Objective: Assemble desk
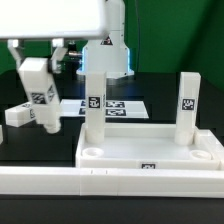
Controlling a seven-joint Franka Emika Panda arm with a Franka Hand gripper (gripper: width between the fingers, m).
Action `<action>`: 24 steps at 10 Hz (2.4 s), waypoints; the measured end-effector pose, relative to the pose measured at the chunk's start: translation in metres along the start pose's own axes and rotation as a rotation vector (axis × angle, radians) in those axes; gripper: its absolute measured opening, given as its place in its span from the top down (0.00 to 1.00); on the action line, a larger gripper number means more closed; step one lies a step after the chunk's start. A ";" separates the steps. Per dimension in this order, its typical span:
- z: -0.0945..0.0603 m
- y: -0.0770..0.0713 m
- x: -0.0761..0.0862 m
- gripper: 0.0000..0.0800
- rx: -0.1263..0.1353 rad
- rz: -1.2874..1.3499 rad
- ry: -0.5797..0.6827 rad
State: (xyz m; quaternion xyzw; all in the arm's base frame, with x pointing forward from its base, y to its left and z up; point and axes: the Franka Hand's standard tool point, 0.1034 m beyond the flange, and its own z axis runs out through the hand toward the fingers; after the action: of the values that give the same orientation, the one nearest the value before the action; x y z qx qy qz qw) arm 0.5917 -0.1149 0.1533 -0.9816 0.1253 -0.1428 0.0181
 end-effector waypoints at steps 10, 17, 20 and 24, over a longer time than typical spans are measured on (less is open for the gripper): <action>-0.007 -0.078 -0.003 0.64 -0.016 -0.043 0.259; 0.007 -0.153 -0.016 0.64 0.035 -0.114 0.230; 0.015 -0.164 -0.019 0.64 0.049 -0.035 0.208; 0.020 -0.204 -0.032 0.64 0.063 -0.118 0.196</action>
Offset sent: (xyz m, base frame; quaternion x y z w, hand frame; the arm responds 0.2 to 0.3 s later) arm 0.0000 0.0000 0.0000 0.0000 0.0000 0.0000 1.0000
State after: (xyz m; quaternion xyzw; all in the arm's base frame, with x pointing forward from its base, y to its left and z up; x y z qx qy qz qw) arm 0.6162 0.0902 0.1402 -0.9676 0.0640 -0.2426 0.0284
